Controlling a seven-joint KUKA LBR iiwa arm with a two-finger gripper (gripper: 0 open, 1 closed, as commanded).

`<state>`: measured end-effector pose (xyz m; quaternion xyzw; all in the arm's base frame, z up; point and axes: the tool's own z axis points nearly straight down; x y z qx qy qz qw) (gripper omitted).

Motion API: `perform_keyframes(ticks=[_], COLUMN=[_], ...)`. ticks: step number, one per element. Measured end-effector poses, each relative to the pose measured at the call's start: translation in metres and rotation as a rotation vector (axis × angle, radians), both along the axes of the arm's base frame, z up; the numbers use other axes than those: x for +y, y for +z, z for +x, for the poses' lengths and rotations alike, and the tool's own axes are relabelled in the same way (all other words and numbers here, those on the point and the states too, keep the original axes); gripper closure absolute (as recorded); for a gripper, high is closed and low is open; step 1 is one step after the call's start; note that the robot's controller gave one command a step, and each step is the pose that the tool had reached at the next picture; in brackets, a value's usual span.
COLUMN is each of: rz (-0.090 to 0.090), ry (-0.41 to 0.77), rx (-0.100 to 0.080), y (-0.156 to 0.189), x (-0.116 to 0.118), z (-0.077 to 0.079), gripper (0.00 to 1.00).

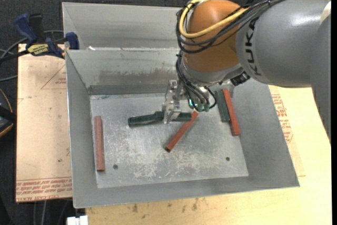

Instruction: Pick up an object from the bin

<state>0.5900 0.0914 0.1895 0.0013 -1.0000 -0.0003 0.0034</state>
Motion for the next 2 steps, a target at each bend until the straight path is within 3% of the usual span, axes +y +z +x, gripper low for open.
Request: perform_keyframes(ticks=[1,2], rz=[0.001,0.001], ry=[-0.003,-0.003], rx=[-0.008,-0.008], y=[0.0043,0.0043], x=[-0.0007,-0.0008], z=[0.0019,0.0019], gripper=[1.00,1.00])
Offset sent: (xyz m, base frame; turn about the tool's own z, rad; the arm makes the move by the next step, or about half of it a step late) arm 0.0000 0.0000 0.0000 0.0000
